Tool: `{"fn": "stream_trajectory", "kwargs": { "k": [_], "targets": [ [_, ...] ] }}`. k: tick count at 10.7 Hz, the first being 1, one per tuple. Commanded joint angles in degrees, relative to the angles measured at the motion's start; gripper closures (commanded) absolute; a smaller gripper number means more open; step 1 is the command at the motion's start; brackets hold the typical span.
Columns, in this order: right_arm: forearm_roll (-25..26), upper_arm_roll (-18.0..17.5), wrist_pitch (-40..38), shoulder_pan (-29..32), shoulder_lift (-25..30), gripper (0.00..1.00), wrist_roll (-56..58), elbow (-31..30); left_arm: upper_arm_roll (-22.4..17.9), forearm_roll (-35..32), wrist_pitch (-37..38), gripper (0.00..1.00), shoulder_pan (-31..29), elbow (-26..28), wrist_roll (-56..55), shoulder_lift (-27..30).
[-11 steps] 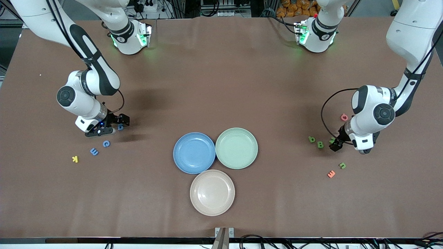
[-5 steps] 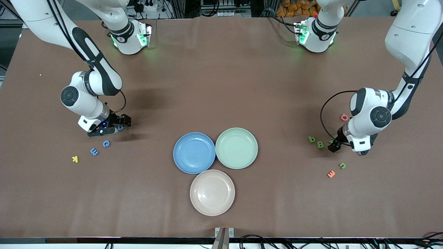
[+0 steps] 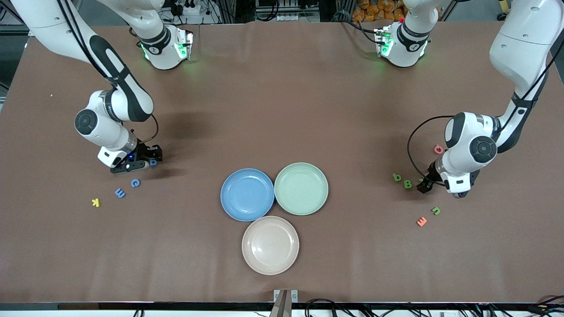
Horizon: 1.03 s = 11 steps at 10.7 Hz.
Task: Sort letters by color into matching plates
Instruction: 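Grasp the green N with the left gripper while the right gripper grasps the blue g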
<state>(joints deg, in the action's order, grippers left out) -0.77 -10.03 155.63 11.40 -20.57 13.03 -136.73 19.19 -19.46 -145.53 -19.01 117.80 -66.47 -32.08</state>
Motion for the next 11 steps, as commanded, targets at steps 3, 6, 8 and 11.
{"fn": "stream_trajectory", "kwargs": {
  "k": [3, 6, 8, 11],
  "targets": [
    [0.85, -0.96, 2.13, 2.66, -0.26, 0.69, 1.65, -1.70, -0.20, -2.33, 0.24, 1.00, 0.29, -0.64, -2.35, -0.53],
    [0.85, -0.96, 3.01, 2.48, -1.05, 0.76, 1.65, -1.70, -0.11, -2.33, 0.24, 1.00, 1.34, -1.51, -1.82, 0.09],
    [0.85, -0.96, 3.01, 2.40, -1.05, 0.81, 1.56, -1.53, 0.06, -2.33, 0.33, 1.00, 3.00, -3.27, -1.82, 0.70],
    [0.77, -1.48, 2.66, 2.31, -0.70, 0.84, 1.12, -0.91, 2.16, -2.25, 6.46, 1.00, 4.85, -8.79, -1.82, 1.85]
  ]
}}
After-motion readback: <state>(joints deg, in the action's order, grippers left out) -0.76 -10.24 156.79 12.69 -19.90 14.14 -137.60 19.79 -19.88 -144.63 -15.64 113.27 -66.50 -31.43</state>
